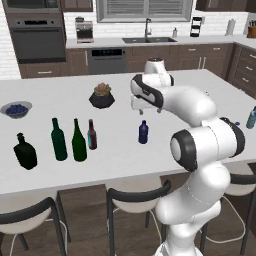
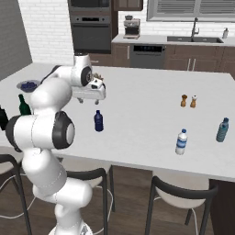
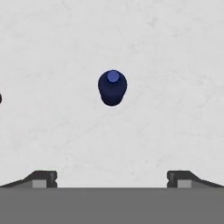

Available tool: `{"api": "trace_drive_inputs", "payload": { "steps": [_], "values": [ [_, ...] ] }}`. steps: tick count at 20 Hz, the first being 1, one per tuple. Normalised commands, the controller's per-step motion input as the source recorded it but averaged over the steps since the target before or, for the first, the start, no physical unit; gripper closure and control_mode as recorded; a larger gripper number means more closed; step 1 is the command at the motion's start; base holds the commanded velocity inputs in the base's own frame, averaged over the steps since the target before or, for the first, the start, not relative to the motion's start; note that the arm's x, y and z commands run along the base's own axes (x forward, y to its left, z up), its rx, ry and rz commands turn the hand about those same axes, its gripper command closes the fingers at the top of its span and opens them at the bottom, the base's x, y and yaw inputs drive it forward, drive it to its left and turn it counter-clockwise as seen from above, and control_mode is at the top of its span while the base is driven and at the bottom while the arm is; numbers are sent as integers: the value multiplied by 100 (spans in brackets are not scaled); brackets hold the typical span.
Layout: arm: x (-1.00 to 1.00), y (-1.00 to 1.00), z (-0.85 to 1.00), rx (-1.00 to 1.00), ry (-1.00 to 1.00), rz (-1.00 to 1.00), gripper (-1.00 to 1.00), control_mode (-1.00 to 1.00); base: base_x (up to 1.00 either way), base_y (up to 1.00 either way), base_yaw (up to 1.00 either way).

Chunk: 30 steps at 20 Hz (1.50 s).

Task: Move the plastic bottles in the middle to the plastics group, and the glass bottles in the middle to the glass group.

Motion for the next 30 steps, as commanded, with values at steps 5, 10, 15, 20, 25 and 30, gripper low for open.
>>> {"api": "trace_drive_inputs", "payload": {
  "steps": [5,10,15,20,25,30],
  "values": [
    [2,-12,-36,-10,-3,-13,-100,-100,0,0,0],
    [0,-5,-34,-4,-1,-17,-100,-100,0,0,0],
    [17,0,-24,5,0,-12,-100,-100,0,0,0],
    [27,0,-21,2,0,-1,-100,-100,0,0,0],
    [30,0,-30,0,-11,0,-100,-100,0,0,0],
    [1,0,-28,0,-15,0,-100,-100,0,0,0]
  ]
}}
